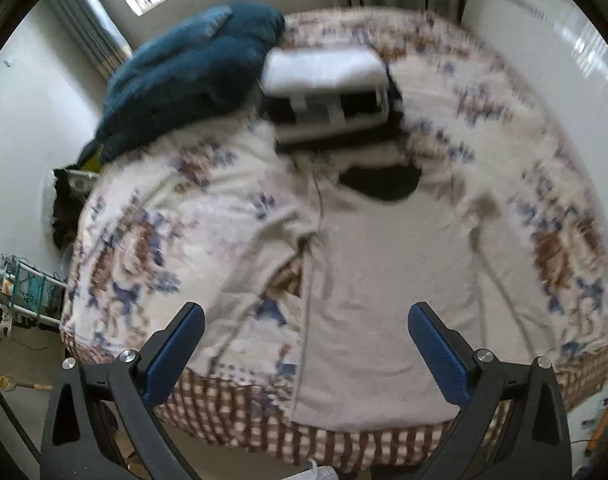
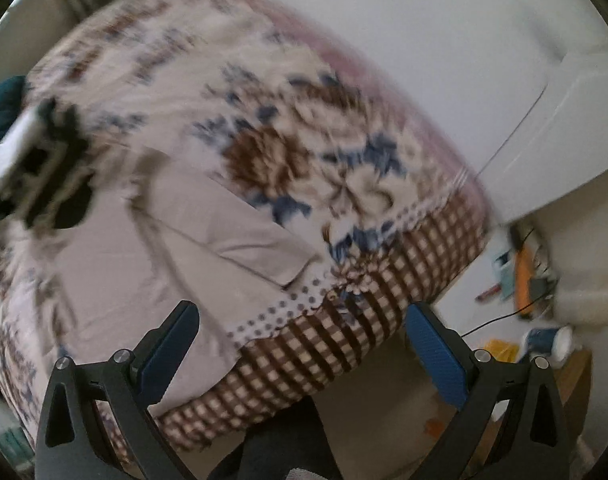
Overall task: Fold small clothes
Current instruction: 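Grasp a beige sleeve cuff with the right gripper and fold it across the shirt body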
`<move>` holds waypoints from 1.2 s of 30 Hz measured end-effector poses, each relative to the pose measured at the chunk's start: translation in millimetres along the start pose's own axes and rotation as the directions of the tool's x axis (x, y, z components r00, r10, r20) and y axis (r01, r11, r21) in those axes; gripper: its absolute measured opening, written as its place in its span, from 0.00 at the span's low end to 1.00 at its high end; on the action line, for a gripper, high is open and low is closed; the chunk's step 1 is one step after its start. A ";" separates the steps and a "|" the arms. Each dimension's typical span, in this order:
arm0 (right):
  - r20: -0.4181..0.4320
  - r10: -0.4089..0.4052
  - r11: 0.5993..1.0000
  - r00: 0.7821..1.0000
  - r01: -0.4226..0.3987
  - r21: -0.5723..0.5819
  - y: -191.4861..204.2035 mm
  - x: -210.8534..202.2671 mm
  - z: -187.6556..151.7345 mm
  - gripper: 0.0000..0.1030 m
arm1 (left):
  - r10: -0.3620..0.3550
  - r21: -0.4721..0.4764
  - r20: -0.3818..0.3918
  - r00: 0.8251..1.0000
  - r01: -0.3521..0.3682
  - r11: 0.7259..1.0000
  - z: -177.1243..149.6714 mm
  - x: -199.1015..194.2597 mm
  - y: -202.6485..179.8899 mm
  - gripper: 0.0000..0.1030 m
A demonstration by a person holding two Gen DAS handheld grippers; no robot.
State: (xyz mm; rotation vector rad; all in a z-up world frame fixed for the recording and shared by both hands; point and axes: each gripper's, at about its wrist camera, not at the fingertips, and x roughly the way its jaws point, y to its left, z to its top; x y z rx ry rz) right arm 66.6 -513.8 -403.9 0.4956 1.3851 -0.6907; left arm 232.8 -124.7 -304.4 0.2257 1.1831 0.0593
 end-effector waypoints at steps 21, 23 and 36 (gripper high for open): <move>0.029 0.071 0.996 0.997 -0.072 0.058 68.3 153.7 -12.8 0.05 | 0.085 -0.110 -0.274 0.958 -0.119 0.987 -68.3 207.1 15.2 1.00; 0.092 0.102 0.991 0.991 -0.093 -0.095 115.4 119.6 -22.6 0.05 | 0.084 -0.148 -0.282 0.956 -0.130 0.980 -71.9 202.8 31.0 1.00; 0.006 0.060 0.326 0.998 -0.014 -0.945 421.2 109.8 -287.9 0.05 | 0.202 -0.315 -0.331 0.922 -0.310 0.897 -128.5 185.8 173.1 1.00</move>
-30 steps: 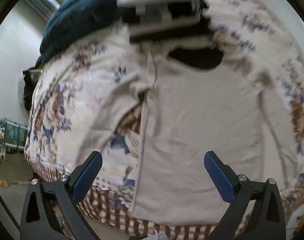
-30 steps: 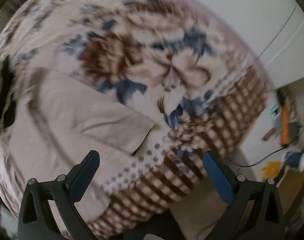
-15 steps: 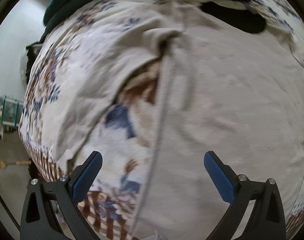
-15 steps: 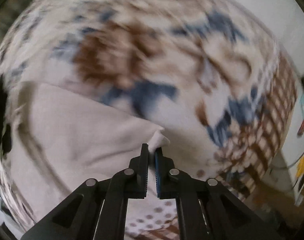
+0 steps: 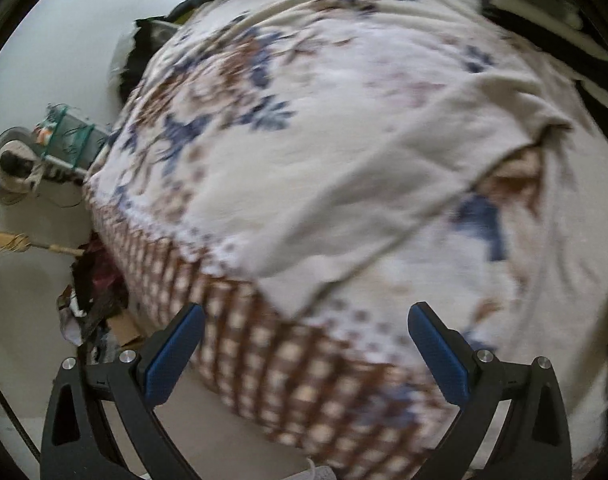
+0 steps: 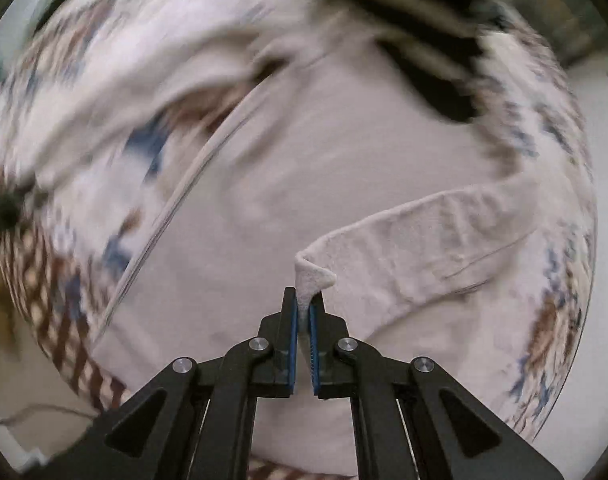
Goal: Fold small clothes
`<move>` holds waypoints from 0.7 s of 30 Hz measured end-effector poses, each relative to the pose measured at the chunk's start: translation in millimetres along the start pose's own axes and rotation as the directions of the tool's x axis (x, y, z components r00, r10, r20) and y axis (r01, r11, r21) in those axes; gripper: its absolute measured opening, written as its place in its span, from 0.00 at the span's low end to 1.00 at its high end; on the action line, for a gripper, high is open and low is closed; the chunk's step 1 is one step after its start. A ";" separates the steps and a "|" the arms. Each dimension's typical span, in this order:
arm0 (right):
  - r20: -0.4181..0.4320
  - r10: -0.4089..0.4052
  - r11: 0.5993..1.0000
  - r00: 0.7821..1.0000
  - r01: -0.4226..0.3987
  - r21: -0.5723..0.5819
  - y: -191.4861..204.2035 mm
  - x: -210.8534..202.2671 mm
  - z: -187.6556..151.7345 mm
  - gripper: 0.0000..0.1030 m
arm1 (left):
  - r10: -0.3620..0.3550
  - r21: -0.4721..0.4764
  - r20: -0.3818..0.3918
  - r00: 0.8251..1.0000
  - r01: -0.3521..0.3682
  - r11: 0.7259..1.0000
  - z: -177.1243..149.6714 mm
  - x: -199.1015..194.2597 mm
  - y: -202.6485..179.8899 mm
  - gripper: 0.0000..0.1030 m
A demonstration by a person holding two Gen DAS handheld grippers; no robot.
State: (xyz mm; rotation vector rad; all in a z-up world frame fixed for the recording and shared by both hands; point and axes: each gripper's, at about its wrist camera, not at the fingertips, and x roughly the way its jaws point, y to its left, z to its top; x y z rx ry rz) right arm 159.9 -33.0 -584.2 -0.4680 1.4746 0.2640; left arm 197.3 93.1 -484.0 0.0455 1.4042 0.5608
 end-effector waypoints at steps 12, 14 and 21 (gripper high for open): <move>-0.157 0.053 0.935 0.986 0.006 0.354 -27.6 29.7 1.7 0.69 | 0.004 -0.129 -0.083 0.997 -0.015 0.992 4.8 55.8 70.2 1.00; -0.158 0.024 0.916 0.987 0.042 0.399 -41.2 27.1 5.2 0.69 | -0.018 -0.157 -0.103 0.995 0.002 0.988 6.4 65.5 77.4 1.00; -0.157 -0.015 0.869 0.987 0.091 0.486 -70.9 20.2 23.0 0.69 | -0.138 -0.239 -0.175 0.975 0.094 0.967 5.3 100.1 95.2 1.00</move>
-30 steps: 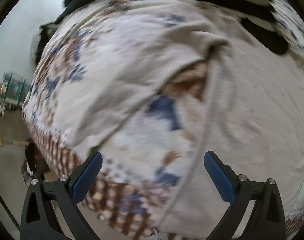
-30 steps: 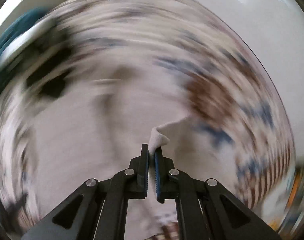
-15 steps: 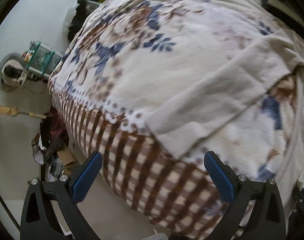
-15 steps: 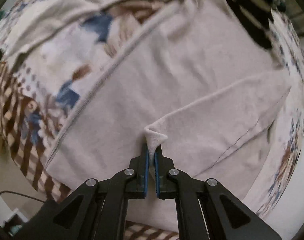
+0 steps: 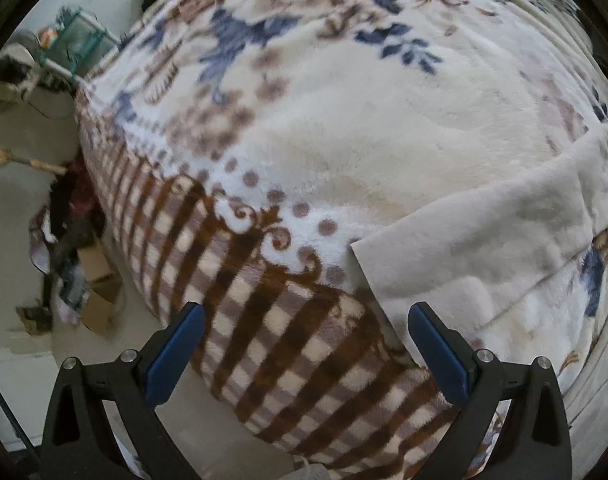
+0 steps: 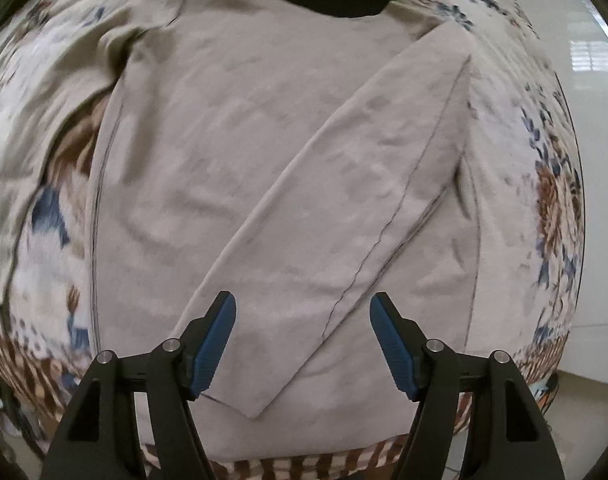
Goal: Fold small clothes
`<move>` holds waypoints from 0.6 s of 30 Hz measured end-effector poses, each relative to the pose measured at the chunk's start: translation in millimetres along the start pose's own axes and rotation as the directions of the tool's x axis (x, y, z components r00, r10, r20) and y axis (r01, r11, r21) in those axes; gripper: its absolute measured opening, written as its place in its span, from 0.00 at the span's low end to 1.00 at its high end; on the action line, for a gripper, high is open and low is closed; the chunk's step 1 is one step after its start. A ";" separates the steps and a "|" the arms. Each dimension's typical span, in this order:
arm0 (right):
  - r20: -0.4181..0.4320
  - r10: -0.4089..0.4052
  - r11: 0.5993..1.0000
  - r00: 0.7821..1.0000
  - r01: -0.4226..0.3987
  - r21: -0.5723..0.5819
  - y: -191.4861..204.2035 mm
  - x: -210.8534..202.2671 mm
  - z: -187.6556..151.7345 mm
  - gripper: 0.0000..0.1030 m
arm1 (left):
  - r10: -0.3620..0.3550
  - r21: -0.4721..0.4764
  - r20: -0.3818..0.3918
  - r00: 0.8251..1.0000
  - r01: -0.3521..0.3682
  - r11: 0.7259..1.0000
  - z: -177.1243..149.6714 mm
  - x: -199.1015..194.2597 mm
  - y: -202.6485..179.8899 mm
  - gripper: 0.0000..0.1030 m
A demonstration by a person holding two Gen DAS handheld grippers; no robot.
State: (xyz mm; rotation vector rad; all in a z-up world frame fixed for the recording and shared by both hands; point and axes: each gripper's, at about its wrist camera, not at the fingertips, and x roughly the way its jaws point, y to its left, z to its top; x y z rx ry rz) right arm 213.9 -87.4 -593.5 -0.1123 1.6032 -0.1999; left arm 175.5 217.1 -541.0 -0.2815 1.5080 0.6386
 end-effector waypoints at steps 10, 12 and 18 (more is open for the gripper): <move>0.014 -0.011 1.000 1.000 0.011 0.024 7.1 1.2 9.5 0.69 | -0.065 0.001 -0.033 0.997 0.065 0.998 5.2 14.7 8.5 1.00; 0.013 -0.012 1.000 1.000 0.011 0.025 9.1 -0.3 9.6 0.69 | -0.075 -0.008 -0.039 0.996 0.075 0.997 5.4 16.4 10.6 1.00; 0.019 -0.015 1.000 1.000 0.014 0.010 16.1 -6.6 8.5 0.69 | -0.113 -0.033 -0.053 0.992 0.111 0.993 5.0 22.1 22.9 1.00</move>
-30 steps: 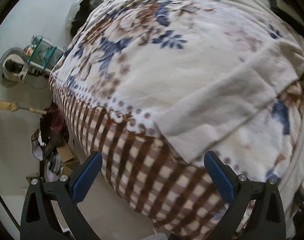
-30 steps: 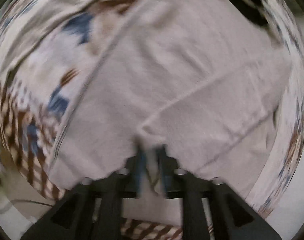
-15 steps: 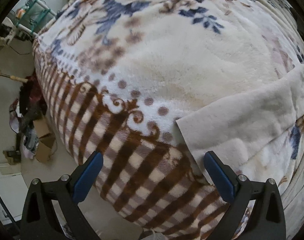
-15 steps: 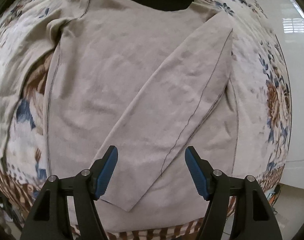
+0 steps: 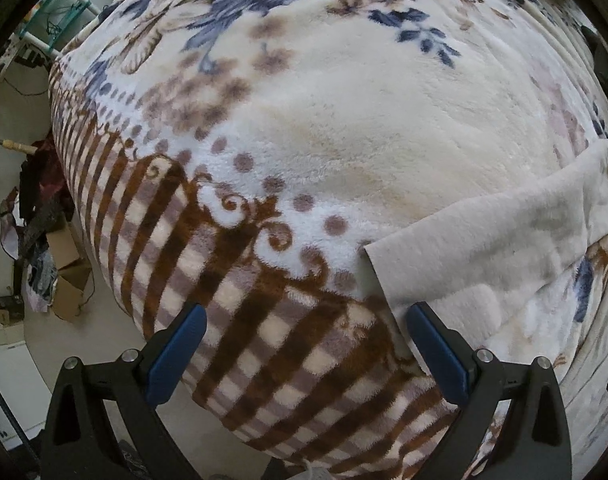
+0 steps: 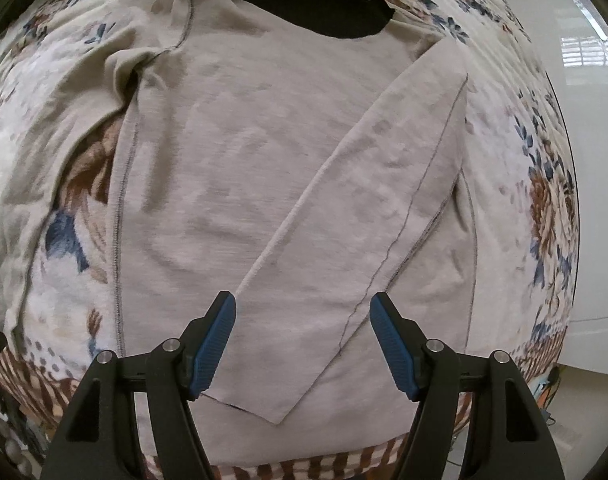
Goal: Fold small clothes
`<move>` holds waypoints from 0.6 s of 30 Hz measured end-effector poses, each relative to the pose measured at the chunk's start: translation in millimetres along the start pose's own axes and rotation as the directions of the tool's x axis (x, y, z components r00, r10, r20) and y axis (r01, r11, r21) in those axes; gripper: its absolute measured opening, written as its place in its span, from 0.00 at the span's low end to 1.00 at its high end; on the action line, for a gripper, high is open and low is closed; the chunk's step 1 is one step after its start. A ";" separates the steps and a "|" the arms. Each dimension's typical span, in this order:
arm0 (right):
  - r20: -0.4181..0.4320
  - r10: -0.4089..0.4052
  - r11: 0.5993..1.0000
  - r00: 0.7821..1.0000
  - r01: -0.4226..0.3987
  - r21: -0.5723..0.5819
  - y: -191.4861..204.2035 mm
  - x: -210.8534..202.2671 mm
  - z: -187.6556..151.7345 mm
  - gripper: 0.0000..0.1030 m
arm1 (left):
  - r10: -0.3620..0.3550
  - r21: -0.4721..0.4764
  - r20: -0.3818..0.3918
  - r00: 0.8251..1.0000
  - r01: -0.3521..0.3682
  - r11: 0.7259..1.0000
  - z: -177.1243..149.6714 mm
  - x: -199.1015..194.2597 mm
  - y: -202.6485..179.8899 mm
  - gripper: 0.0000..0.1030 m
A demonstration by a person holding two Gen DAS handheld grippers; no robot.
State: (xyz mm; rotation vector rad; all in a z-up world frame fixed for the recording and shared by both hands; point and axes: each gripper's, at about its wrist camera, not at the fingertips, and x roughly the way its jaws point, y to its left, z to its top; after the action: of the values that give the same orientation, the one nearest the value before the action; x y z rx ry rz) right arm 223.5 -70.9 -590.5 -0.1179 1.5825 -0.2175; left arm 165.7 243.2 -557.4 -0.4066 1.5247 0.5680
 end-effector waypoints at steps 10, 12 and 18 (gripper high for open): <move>-0.025 0.027 0.999 0.999 -0.026 0.042 -0.4 -4.4 -5.4 0.69 | -0.308 -0.207 -0.039 0.950 0.294 0.933 -9.4 14.6 45.0 0.99; -0.033 0.030 0.998 0.999 -0.028 0.057 -5.0 -3.2 -9.2 0.69 | -0.378 -0.285 -0.040 0.925 0.352 0.892 -13.5 23.2 59.7 0.99; -0.064 0.034 0.998 0.997 -0.030 0.061 -18.0 7.4 -17.9 0.69 | -0.422 -0.352 0.003 0.907 0.396 0.848 -14.6 33.7 71.6 0.98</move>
State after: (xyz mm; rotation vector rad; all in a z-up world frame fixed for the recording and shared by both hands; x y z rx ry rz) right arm 204.3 -88.8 -593.7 -0.0391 1.6397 -0.2455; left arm 110.9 295.6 -584.1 -1.0119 1.3504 0.4820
